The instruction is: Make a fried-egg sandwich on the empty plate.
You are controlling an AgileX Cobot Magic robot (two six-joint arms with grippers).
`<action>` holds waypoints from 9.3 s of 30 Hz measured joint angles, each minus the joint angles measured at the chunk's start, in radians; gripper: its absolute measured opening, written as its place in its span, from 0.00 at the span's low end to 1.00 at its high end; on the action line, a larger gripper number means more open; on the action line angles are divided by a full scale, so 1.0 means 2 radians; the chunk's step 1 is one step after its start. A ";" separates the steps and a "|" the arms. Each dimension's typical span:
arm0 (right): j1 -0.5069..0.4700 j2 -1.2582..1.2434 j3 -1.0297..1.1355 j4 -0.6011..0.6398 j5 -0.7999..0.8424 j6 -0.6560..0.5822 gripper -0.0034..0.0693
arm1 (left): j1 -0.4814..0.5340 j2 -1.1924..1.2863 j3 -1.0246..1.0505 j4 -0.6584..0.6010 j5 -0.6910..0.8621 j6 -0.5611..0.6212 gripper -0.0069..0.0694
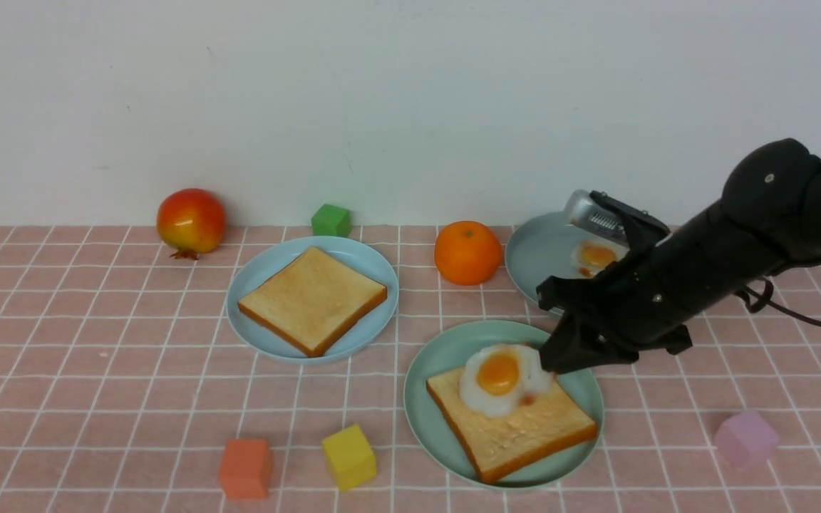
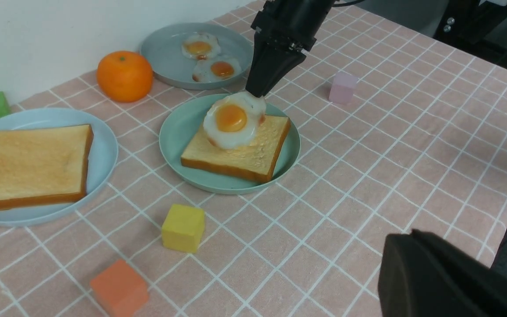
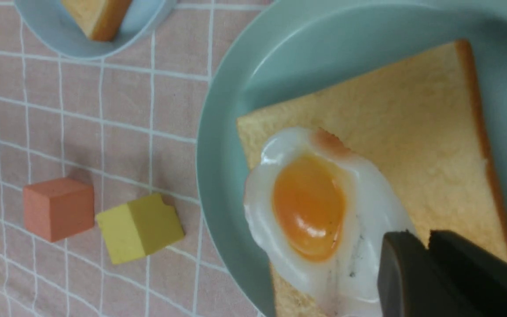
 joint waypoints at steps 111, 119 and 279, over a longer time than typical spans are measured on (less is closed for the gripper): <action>0.076 -0.618 0.086 -0.228 0.239 0.096 0.08 | 0.202 0.942 -0.524 0.108 -0.037 0.082 0.56; 0.076 -0.618 0.086 -0.226 0.239 0.096 0.08 | 0.202 0.945 -0.528 0.114 -0.016 0.082 0.24; -0.108 -0.785 0.166 -0.287 0.193 0.190 0.04 | -0.001 -0.038 0.149 -0.156 -0.250 0.121 0.11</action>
